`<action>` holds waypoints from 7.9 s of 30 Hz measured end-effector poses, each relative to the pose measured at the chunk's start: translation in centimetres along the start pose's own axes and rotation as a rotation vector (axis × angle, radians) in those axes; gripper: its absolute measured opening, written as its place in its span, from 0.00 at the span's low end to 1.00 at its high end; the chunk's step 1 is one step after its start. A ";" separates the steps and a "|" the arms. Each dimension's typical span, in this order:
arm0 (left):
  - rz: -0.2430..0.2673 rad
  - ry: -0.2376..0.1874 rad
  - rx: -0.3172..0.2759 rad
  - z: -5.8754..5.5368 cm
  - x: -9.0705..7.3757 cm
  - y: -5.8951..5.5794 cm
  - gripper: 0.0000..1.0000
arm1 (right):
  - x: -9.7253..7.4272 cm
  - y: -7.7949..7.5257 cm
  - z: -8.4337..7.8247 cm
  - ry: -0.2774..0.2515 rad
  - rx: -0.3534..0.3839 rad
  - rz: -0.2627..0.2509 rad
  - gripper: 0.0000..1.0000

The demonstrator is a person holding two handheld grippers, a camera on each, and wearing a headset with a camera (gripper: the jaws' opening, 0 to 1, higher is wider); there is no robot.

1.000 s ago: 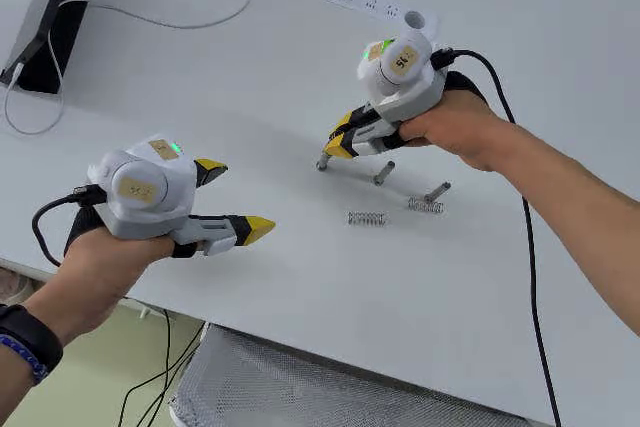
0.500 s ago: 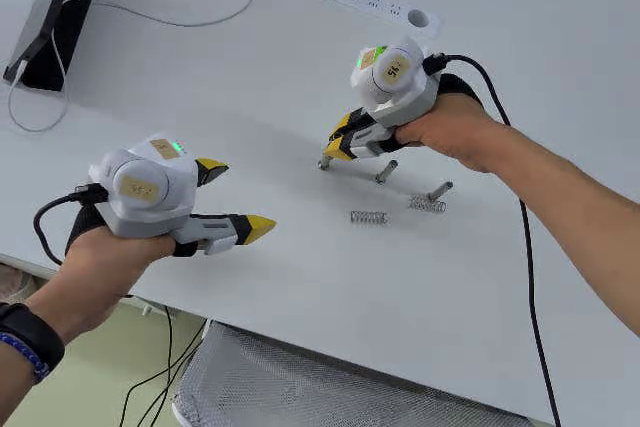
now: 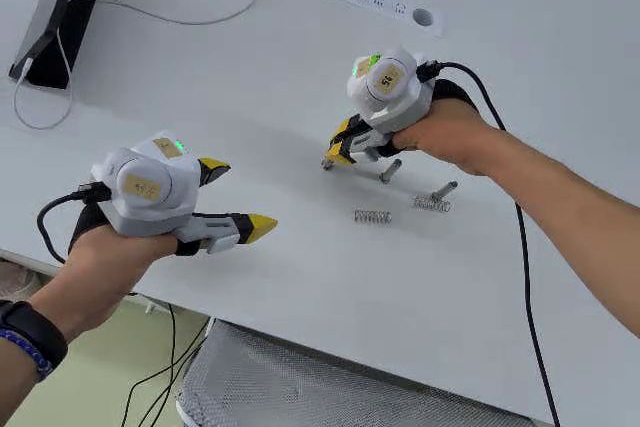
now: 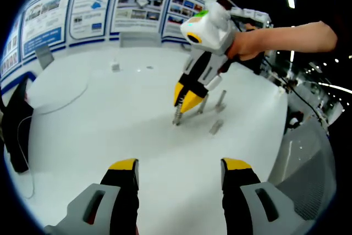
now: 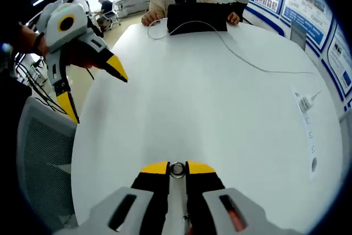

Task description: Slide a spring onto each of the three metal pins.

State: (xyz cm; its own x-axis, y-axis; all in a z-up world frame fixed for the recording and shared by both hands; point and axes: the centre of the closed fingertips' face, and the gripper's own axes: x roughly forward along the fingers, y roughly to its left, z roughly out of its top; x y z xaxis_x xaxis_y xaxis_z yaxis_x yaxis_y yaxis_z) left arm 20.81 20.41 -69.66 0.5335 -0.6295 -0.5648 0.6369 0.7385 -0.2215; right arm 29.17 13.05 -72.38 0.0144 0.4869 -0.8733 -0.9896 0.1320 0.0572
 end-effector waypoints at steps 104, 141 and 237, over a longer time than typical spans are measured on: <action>-0.039 -0.005 -0.003 1.1 0.8 -2.6 0.62 | -7.0 1.7 -2.9 -0.421 0.514 -0.222 0.69; -0.060 0.002 0.018 2.1 1.9 -3.6 0.65 | -10.2 4.4 -10.1 -0.510 0.689 -0.383 0.80; -0.322 0.225 0.316 2.0 13.0 -11.8 0.62 | -10.7 10.2 -17.4 -0.508 0.824 -0.334 0.89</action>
State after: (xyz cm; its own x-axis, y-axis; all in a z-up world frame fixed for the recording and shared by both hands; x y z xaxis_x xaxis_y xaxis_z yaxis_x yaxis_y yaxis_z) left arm 21.31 2.98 -72.82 0.1707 -0.7199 -0.6727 0.9055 0.3838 -0.1809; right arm 16.43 -5.83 -70.86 0.5201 0.5993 -0.6085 -0.5203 0.7874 0.3307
